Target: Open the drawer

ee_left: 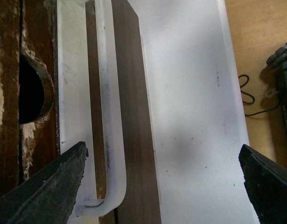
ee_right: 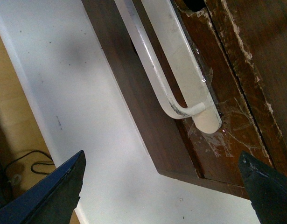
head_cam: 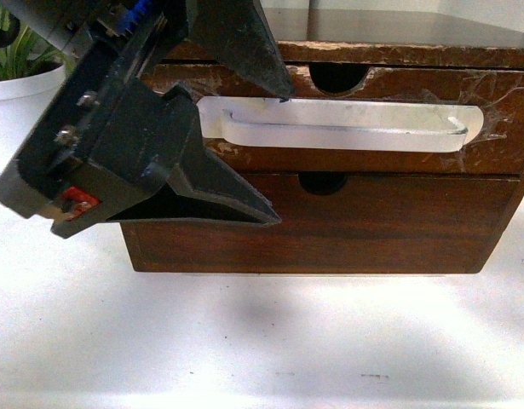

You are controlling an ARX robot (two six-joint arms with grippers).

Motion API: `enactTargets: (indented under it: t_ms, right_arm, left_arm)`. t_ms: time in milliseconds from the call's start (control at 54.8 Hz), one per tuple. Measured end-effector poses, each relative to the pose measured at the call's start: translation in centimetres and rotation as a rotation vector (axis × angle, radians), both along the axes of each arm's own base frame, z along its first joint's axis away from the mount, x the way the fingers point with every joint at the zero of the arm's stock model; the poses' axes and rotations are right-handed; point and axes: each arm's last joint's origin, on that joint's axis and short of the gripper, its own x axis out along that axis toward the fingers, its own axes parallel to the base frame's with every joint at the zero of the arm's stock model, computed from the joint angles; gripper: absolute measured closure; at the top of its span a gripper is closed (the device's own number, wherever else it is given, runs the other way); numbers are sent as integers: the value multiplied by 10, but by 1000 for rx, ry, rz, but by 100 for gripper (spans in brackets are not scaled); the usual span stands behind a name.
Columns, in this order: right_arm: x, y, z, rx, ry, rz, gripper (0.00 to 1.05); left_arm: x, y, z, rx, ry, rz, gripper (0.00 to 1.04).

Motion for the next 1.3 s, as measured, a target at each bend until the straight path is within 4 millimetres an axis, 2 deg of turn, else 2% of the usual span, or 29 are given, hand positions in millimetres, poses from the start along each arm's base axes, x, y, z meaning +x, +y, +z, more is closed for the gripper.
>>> enactTargets:
  t_ms: [183, 566, 1059, 1296]
  right_arm:
    - [2, 2, -1, 6, 10, 17, 9]
    - [6, 14, -8, 4, 33, 61, 9]
    - [27, 35, -14, -35, 52, 98, 9]
    - [28, 41, -21, -50, 104, 121, 9]
  left_arm:
    - [7, 1, -9, 47, -5, 9, 7]
    - [14, 5, -15, 76, -26, 7, 7]
    - [13, 6, -14, 100, -34, -20, 7]
    - [12, 5, -13, 106, -34, -21, 7]
